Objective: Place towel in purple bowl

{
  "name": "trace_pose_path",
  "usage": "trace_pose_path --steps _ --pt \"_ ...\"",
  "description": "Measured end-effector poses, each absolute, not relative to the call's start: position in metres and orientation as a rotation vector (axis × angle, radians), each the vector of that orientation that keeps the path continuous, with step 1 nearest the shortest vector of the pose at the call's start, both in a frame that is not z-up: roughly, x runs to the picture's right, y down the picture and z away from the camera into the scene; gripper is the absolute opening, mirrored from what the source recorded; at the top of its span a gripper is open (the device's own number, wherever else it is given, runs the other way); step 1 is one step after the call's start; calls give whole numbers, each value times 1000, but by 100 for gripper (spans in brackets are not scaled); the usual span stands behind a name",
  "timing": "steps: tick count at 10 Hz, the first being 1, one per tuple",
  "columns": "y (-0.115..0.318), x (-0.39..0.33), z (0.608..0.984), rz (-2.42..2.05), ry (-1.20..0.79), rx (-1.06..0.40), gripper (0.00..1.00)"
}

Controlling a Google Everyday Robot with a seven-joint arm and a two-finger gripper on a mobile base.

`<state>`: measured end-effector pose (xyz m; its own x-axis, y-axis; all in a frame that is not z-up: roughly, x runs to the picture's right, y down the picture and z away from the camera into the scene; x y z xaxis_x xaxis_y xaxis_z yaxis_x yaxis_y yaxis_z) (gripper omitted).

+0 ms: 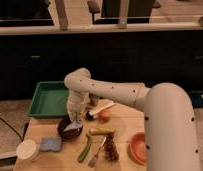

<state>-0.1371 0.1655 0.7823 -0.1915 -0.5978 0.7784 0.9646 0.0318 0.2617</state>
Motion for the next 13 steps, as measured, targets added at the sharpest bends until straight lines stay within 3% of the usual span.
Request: trace_pose_path --steps 5,6,13 --pt "166 -135 781 -1530 -931 -528 72" --pt "165 -135 781 -1530 -931 -525 77" --pt "165 -135 779 -1532 -939 -511 80"
